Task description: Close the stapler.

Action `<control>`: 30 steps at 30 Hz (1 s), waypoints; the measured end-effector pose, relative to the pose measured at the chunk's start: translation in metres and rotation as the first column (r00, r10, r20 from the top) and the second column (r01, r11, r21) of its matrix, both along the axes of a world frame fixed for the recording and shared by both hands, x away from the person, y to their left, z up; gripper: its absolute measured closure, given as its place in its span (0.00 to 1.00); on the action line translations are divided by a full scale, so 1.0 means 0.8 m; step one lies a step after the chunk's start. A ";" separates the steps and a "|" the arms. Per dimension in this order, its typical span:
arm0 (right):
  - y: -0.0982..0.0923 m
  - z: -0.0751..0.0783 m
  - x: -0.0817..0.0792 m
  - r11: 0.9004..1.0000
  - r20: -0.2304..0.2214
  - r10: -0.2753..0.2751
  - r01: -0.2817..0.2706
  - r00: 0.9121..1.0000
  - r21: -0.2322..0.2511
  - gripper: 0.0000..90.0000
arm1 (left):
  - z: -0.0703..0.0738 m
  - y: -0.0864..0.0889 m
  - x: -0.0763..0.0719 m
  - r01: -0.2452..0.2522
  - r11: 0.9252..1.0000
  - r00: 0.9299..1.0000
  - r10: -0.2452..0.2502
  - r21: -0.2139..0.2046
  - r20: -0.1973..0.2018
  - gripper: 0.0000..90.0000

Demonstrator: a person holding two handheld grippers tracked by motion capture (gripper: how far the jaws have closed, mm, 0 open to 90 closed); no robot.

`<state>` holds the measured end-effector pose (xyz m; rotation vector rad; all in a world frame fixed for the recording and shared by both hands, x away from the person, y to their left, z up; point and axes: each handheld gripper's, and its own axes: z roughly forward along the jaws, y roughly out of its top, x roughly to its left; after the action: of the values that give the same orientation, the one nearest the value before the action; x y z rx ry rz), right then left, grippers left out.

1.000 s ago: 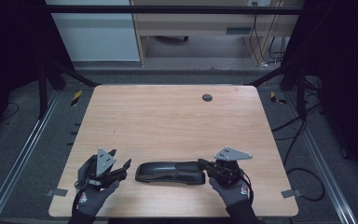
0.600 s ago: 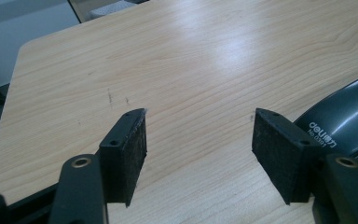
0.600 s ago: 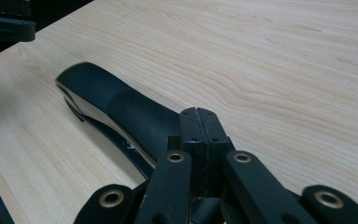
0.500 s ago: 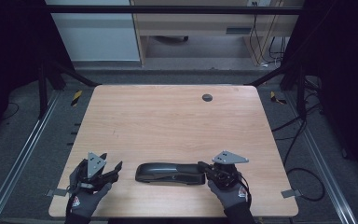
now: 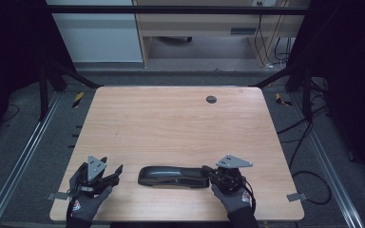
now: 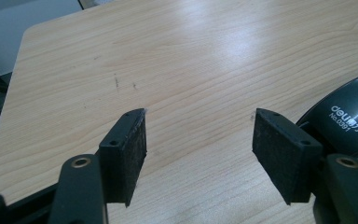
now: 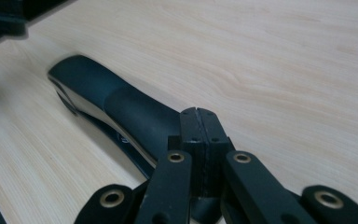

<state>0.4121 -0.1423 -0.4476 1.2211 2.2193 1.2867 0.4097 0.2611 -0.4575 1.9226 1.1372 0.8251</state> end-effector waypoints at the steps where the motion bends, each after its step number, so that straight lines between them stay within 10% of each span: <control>1: 0.000 -0.002 0.000 1.000 0.010 0.000 0.000 1.000 -0.004 1.00 | 0.000 0.000 0.000 -0.001 1.000 1.000 0.001 -0.003 -0.002 0.39; 20: -0.006 0.016 0.002 0.998 0.076 -0.010 0.005 0.997 0.062 0.92 | -0.006 -0.004 0.003 0.025 1.000 1.000 -0.024 0.016 -0.020 0.39; 30: -0.069 0.006 0.023 0.986 0.120 -0.164 0.164 0.979 0.010 0.61 | -0.014 0.003 0.012 0.019 1.000 0.998 -0.018 0.018 -0.055 0.37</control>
<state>0.4302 -0.1975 -0.4432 1.2621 1.9901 1.2610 0.4191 0.2631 -0.4689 1.9787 1.1456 0.7796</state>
